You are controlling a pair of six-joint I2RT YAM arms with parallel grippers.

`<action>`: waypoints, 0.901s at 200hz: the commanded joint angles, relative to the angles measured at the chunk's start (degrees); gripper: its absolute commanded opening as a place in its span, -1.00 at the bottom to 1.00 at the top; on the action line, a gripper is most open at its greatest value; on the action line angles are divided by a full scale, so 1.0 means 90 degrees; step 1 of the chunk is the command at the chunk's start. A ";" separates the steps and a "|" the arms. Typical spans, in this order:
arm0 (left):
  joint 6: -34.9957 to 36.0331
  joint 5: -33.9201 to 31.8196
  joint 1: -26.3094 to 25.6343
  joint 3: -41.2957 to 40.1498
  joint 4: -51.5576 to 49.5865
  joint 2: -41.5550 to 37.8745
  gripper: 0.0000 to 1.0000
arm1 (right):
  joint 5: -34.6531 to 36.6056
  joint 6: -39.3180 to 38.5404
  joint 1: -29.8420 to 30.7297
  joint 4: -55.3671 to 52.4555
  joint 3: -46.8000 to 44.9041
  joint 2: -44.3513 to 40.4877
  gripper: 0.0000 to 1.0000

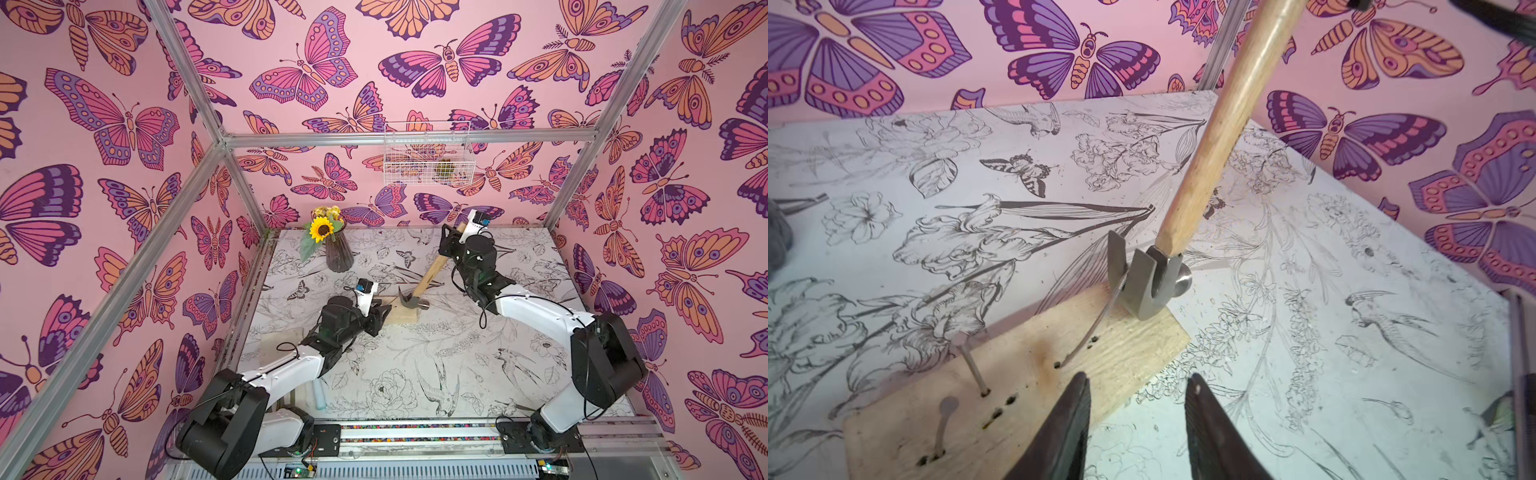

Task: Use a claw hammer to pull out a nail
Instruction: Remove the nail from the mounting plate, then pick up the nail with the hammer.

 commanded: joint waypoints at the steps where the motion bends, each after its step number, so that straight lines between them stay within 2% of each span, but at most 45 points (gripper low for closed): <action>1: 0.0909 -0.0551 -0.0024 0.0286 -0.0500 0.0368 -0.22 | -0.0312 0.0120 0.0104 -0.0529 0.0132 0.0041 -1.00; 21: 0.1301 -0.0863 -0.0097 0.0545 -0.0685 0.0678 -0.19 | -0.0357 0.0119 0.0094 -0.0688 0.0255 0.0110 -1.00; 47: 0.1812 -0.1138 -0.0275 0.0730 -0.0703 0.1007 -0.05 | -0.0416 0.0091 0.0097 -0.0793 0.0372 0.0168 -1.00; 85: 0.2083 -0.0817 -0.0342 0.0820 -0.0528 0.1262 0.02 | -0.0466 0.0076 0.0101 -0.0845 0.0456 0.0206 -1.00; 104: 0.2135 -0.0888 -0.0357 0.0977 -0.0464 0.1497 0.02 | -0.0504 0.0084 0.0097 -0.0850 0.0475 0.0227 -1.00; 150: 0.2196 -0.0964 -0.0420 0.1357 -0.0344 0.1976 -0.14 | -0.0572 0.0049 0.0101 -0.0886 0.0503 0.0227 -1.00; 180: 0.2330 -0.1131 -0.0502 0.1480 -0.0222 0.2170 -0.37 | -0.0613 0.0004 0.0097 -0.0917 0.0544 0.0239 -1.00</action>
